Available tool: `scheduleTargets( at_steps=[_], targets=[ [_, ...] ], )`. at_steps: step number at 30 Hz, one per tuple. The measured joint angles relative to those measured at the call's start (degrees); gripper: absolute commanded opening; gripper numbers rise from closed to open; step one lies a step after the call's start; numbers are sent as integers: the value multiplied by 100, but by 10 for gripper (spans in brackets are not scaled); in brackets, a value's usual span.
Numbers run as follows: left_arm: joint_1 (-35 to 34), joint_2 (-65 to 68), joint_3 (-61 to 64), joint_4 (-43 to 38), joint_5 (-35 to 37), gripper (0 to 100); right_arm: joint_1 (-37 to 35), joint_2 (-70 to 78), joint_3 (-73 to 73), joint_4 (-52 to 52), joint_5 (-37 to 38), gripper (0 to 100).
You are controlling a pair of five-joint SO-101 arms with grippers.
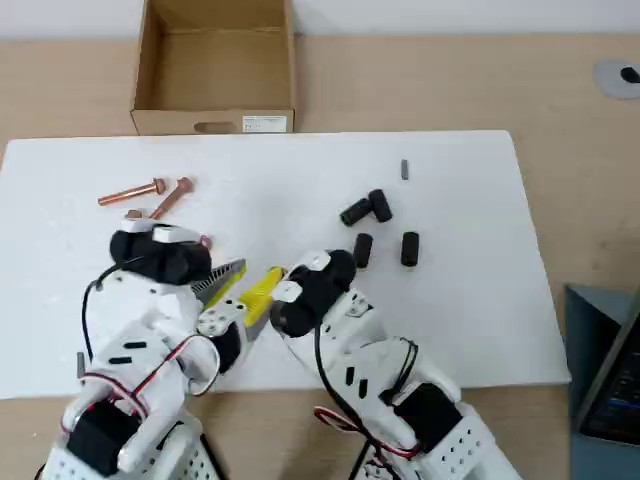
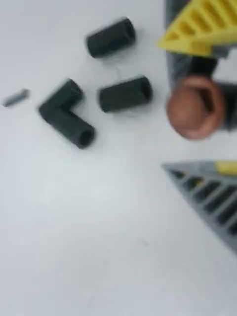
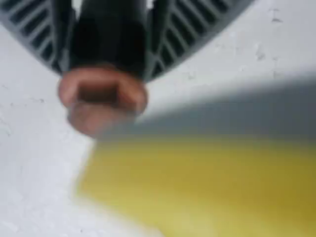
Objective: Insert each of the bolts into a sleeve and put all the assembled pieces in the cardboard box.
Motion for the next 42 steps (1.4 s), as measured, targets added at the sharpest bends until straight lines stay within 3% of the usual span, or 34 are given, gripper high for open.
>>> scheduleTargets(
  at_steps=[2,9,14,19,30,37,42],
  targets=[
    [-18,0,-176,0,0,0,0,0,0,0,0,9],
    [-958,-18,-396,0,-571,2,88,0,0,0,0,9],
    [-2154,-26,-88,0,-1257,2,809,0,-62,308,0,9],
    [-2980,-9,800,0,-1213,2,1442,0,-448,651,0,9],
    [-3490,0,2207,-123,-826,2,1565,220,-1407,791,343,9],
    [-3534,0,2409,-396,-826,2,1565,2092,-2778,721,176,9],
    [-3534,0,2409,-404,-826,2,1565,3516,-3719,88,123,9]
  ],
)
